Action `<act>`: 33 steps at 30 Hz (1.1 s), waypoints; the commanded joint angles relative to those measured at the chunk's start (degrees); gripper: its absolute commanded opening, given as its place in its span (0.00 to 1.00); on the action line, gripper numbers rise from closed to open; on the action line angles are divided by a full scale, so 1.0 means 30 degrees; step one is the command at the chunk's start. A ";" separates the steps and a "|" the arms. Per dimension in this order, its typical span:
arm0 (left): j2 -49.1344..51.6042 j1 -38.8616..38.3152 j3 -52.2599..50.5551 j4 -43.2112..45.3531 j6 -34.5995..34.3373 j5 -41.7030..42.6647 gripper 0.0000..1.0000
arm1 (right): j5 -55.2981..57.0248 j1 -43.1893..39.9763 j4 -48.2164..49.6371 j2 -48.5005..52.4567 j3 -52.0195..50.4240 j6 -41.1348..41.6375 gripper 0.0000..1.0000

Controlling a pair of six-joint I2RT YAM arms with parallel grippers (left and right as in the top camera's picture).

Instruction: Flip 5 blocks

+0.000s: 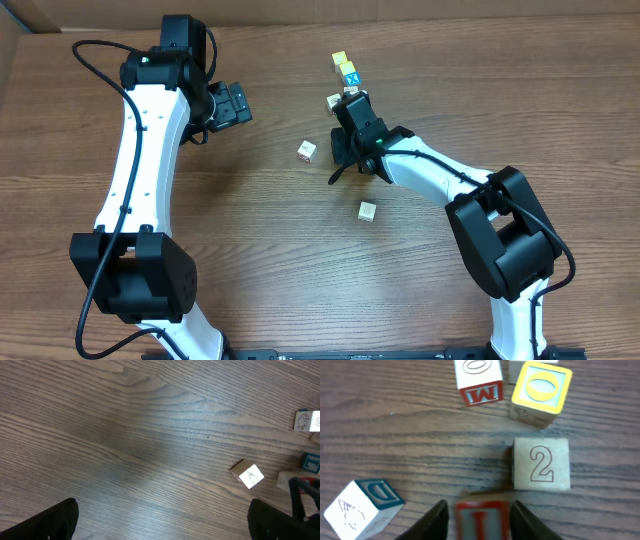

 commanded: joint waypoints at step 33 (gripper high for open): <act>0.0430 -0.0146 -0.0066 0.0029 -0.0168 0.0087 1.00 | -0.0131 0.0226 -0.2295 -0.0510 0.1275 0.0488 0.34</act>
